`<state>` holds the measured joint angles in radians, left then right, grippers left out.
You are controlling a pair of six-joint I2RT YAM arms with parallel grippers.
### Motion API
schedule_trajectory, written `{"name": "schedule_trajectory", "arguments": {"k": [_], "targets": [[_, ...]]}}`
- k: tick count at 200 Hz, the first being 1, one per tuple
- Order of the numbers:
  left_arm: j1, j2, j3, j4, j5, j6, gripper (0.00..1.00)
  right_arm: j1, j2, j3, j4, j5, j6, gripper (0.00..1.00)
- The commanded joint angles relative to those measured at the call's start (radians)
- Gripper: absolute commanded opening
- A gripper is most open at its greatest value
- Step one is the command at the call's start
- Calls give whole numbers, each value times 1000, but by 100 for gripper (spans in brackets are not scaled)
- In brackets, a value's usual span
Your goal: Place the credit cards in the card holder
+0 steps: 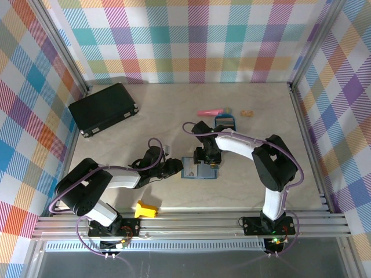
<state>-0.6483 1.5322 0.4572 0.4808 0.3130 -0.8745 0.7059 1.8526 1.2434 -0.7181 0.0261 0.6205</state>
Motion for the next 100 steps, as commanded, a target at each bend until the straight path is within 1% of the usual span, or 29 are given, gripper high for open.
{"name": "schedule_trajectory", "arguments": {"k": [1, 42, 100], "targets": [[-14, 18, 24, 37, 11, -7, 29, -9, 3, -14, 7, -34, 15, 63], [-19, 28, 26, 47, 9, -11, 29, -13, 21, -24, 25, -71, 19, 63], [-22, 32, 26, 52, 9, -11, 29, -20, 24, -31, 73, -167, 34, 63]]}}
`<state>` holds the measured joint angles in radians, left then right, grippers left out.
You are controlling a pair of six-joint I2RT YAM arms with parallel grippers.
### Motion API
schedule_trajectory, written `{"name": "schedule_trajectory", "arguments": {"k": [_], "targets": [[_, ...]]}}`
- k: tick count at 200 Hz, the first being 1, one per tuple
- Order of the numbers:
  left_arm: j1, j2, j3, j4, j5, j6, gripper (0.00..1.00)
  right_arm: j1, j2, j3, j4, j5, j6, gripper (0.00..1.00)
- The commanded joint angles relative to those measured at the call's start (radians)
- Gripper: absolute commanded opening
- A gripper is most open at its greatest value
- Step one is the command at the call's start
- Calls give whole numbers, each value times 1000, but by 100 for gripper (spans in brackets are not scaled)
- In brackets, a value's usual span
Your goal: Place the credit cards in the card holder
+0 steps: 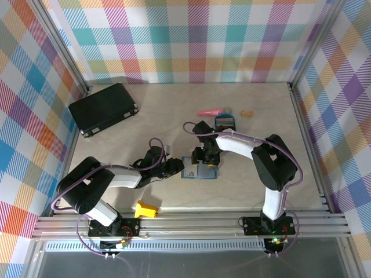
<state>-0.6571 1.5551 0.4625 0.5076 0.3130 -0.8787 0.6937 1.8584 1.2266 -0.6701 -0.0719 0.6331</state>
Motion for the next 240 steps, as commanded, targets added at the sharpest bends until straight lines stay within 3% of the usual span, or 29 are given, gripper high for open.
{"name": "schedule_trajectory", "arguments": {"k": [1, 102, 183, 240], "targets": [[-13, 9, 22, 25, 9, -7, 29, -9, 18, -15, 25, -71, 21, 63], [-13, -7, 17, 6, -9, -1, 29, -13, -2, -19, 96, -167, 57, 60], [-13, 0, 24, -1, -5, 7, 29, -13, -69, 26, -50, 72, -14, 61], [-13, 23, 35, 11, 3, 7, 29, -13, 0, 61, -59, 60, -45, 64]]}}
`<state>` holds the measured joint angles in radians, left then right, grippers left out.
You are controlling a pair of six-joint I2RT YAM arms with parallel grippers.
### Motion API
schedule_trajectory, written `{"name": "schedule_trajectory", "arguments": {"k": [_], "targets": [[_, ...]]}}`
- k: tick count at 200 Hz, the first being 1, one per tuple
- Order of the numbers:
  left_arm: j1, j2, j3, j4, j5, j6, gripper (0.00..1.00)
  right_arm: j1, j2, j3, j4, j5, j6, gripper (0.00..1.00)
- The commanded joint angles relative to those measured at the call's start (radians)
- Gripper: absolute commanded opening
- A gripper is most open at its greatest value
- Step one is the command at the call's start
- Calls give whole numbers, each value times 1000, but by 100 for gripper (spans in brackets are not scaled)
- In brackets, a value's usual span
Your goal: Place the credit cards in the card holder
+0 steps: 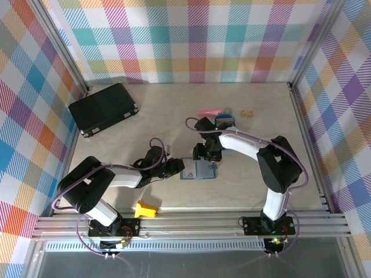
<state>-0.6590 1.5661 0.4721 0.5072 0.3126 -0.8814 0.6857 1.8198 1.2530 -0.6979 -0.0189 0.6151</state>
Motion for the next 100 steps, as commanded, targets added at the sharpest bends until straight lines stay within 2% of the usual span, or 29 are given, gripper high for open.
{"name": "schedule_trajectory", "arguments": {"k": [1, 100], "targets": [[-11, 12, 25, 11, 3, 10, 29, -5, 39, 35, -32, 7, -28, 64], [-13, 33, 28, 22, 8, 6, 29, -4, 96, 44, -33, -21, -19, 66]]}}
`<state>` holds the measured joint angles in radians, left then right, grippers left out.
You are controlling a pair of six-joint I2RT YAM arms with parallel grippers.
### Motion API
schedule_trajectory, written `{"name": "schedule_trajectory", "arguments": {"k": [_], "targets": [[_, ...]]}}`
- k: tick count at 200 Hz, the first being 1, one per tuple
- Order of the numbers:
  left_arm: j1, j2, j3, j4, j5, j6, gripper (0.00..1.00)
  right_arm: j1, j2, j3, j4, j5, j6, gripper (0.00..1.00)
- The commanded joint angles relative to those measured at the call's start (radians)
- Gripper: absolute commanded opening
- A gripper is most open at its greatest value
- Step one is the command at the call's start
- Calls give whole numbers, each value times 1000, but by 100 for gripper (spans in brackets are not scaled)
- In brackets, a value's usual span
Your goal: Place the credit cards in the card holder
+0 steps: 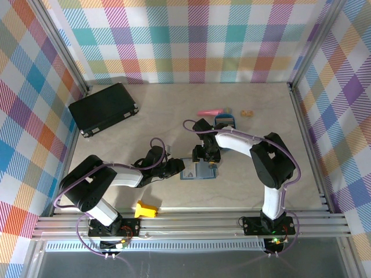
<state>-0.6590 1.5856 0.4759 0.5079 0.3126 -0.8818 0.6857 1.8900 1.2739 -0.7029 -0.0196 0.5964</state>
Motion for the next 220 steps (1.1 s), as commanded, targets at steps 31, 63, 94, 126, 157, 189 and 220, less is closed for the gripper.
{"name": "schedule_trajectory", "arguments": {"k": [31, 63, 94, 126, 157, 189, 220], "targets": [[-13, 23, 26, 29, 10, 4, 29, -1, 41, 9, -14, -63, 13, 66], [-14, 33, 30, 34, 11, 3, 29, -2, 43, -28, 51, -152, 48, 66], [-14, 30, 30, 33, 10, 3, 29, -1, 37, -54, 114, -231, 88, 65], [-14, 31, 30, 33, 8, 3, 29, -2, 19, -70, 165, -285, 124, 65], [-15, 31, 30, 36, 6, 4, 28, -2, -3, -71, 168, -297, 130, 64], [-14, 27, 28, 36, 3, 4, 28, 1, -20, -76, 180, -320, 139, 63], [-15, 27, 24, 34, 3, 4, 28, 9, -29, -77, 199, -341, 147, 63]]}}
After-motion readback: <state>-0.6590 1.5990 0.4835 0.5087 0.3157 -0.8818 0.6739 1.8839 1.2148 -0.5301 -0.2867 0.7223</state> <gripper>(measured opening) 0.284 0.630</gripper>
